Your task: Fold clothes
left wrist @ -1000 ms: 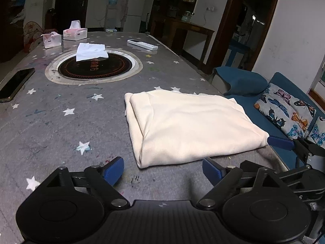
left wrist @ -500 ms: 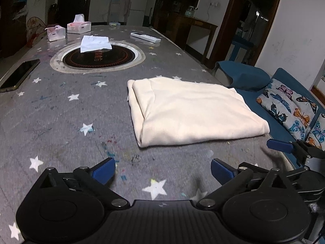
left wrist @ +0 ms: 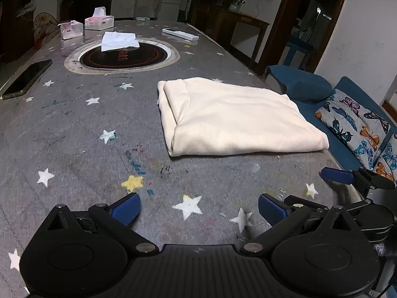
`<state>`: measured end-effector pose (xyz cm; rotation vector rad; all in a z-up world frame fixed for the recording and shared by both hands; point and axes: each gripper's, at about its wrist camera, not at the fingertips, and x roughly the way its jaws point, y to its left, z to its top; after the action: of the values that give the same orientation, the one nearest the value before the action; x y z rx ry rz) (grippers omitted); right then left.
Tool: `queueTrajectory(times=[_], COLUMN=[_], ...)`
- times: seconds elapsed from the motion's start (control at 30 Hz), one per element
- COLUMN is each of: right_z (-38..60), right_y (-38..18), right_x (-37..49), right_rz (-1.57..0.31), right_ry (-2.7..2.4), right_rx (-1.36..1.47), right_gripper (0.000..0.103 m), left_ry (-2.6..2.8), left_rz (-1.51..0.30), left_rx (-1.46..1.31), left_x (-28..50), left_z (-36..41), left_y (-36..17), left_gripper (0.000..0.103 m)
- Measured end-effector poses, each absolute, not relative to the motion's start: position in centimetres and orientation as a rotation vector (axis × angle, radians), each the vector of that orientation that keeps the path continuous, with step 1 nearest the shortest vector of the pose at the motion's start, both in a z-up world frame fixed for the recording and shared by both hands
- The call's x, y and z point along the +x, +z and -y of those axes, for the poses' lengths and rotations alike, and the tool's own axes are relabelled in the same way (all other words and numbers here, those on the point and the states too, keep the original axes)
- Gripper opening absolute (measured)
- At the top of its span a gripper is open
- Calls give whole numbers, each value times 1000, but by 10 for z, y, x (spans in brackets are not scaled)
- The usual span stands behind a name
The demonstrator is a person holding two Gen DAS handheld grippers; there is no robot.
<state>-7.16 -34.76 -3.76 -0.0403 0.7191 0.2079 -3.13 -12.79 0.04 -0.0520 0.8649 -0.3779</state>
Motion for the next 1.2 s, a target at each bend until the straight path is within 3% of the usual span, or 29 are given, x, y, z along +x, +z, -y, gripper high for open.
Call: queueTrajectory(times=[1.2], right_z=[341], right_y=[-37], right_x=[-77], right_rz=[-744], right_ry=[167], right_rx=[-53], right_gripper=[103], left_ry=[-372], left_rz=[-836], left_rx=[-30], left_x=[-44], left_z=[134], left_y=[8], left_gripper=[103])
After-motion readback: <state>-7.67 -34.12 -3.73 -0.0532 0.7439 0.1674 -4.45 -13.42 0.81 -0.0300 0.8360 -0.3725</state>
